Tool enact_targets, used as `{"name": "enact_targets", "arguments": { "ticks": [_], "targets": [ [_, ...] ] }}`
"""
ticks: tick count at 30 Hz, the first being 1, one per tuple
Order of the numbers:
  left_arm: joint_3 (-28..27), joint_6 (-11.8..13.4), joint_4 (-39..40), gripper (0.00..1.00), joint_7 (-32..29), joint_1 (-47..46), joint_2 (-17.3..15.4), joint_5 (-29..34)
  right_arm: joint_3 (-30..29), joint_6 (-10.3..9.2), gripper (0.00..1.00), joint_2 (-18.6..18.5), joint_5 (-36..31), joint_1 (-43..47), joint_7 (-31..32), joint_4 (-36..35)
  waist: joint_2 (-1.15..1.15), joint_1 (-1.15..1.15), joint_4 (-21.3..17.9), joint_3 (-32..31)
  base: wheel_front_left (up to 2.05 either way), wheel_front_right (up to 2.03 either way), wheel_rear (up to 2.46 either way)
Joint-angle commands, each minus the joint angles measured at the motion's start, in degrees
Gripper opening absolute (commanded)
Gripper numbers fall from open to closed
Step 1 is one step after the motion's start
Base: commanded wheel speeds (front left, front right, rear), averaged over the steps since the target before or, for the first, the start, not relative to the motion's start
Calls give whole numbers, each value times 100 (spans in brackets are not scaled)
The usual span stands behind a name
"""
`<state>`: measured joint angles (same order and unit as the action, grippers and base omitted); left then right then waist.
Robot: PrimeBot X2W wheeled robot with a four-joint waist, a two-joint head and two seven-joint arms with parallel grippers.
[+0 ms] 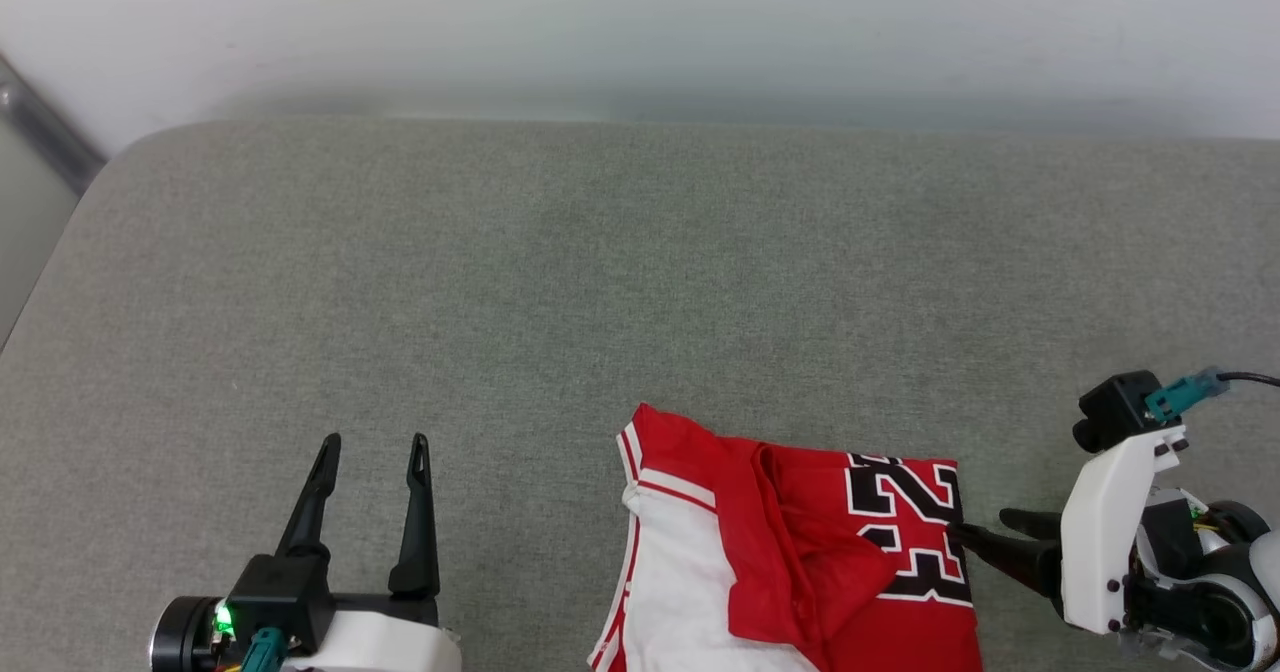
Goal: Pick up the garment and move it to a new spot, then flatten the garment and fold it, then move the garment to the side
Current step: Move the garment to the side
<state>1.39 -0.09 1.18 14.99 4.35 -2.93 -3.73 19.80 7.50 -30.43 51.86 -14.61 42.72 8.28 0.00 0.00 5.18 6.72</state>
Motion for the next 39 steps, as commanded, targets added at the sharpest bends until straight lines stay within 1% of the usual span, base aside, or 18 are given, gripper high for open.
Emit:
{"name": "enact_targets", "arguments": {
  "ticks": [1,7,12,17,18,19,20,25,29,34,39],
  "targets": [
    [27,-12,9,100,27,-136,8,-22,77,-2,100,14,128,52,56,66,0,0,108,215,0,0,0],
    [127,-29,-20,100,28,-365,8,-15,405,-2,100,222,403,-17,21,380,0,0,236,521,0,0,0],
    [196,-6,-59,100,28,-492,8,-35,868,-4,100,386,429,53,-59,702,0,0,307,611,0,0,0],
    [243,6,-92,100,28,-522,8,-46,1194,-7,100,348,414,82,-155,885,0,0,340,620,0,0,0],
    [253,9,-98,100,28,-532,8,-49,1249,-7,76,331,427,56,-205,896,0,0,346,615,0,0,0],
    [257,10,-109,100,27,-539,8,-52,1295,-7,13,315,436,7,-260,900,0,0,349,607,0,0,0],
    [260,14,-122,100,27,-538,8,-61,1360,-6,0,298,472,-40,-299,890,0,0,351,591,0,0,0],
    [248,37,-185,100,27,-399,9,-69,1508,-6,0,58,540,-379,-572,759,0,0,316,383,0,0,0],
    [171,52,-177,100,28,-256,7,-69,1693,-2,0,-168,518,-704,-798,395,0,0,178,131,0,0,0],
    [47,117,-117,100,28,-9,8,-110,2093,-2,0,-540,416,-1127,-837,-132,0,0,-265,-108,0,0,0],
    [-15,201,-33,100,27,130,8,-188,2336,-2,0,-957,364,-1547,-766,-620,0,0,-804,-135,0,0,0]
  ]
}}
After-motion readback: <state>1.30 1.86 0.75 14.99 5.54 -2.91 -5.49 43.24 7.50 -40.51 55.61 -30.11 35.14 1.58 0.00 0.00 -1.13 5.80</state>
